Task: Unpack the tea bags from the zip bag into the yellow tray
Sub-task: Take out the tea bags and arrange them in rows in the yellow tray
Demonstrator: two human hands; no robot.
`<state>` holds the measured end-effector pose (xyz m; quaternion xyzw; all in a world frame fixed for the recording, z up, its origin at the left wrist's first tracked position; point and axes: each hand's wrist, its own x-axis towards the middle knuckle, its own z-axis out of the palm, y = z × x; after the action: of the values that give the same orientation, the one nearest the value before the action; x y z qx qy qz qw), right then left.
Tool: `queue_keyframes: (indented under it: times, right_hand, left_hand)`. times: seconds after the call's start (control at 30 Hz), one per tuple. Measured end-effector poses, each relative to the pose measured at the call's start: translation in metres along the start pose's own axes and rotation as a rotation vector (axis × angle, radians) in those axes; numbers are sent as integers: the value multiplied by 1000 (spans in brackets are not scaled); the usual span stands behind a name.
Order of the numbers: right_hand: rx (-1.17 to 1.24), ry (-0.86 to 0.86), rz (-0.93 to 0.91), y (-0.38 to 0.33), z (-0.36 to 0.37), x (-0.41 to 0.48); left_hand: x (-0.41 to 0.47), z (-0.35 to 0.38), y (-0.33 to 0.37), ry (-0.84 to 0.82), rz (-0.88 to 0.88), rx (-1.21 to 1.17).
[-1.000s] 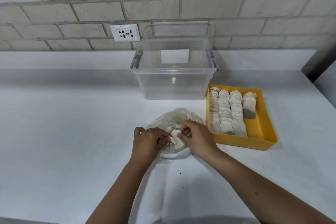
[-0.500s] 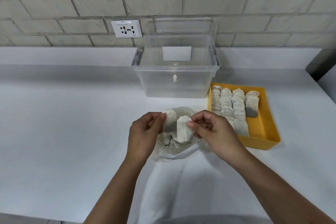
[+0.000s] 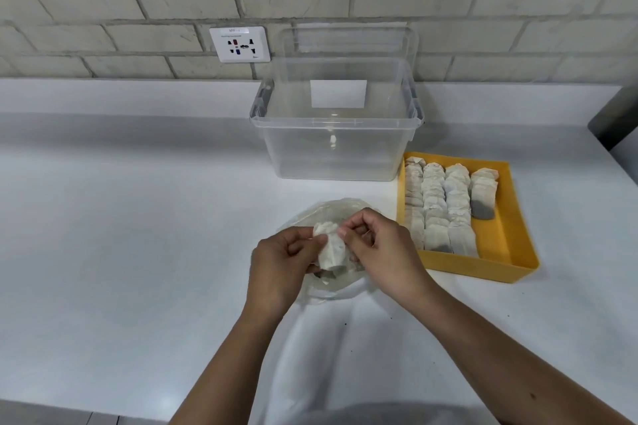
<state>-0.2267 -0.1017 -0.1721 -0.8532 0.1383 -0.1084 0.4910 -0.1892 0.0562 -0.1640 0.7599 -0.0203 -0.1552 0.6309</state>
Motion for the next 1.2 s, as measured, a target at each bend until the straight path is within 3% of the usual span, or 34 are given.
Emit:
queue_keyframes:
  times: [0.07,0.17,0.23,0.37,0.6,0.67,0.77,0.83,1.0,1.2]
  right_hand:
    - [-158,-50,-56,8,2,4]
    - [-491,-256,-84,23,11,7]
    - [-564,-323,-59,31,19,7]
    - [-507,-249,-70,37,22,11]
    - [-512,6,-334,23,-2,-11]
    - [-463,-27,-337,12,-18,-18]
    - [-274,-299,-211,-1,-33,-23]
    - [-199,-364,-170,-5,-33,-22]
    - [-248,-179,-161,0,-24,-15]
    - [-229,-148,-167,-2,-14,-8]
  left_hand:
    - [6,-6,-7,99,32,59]
    - [9,-11,-10,169,53,99]
    - [8,-12,-12,186,53,131]
    - [7,-10,-14,186,57,170]
    - [7,-15,-6,199,72,115]
    - [8,-16,-4,148,75,115]
    - [8,-14,-3,-12,65,186]
    - [4,-10,-1,-117,42,223]
    - [-4,2,0,-211,-108,33]
    - [-5,2,6,-229,-118,-9]
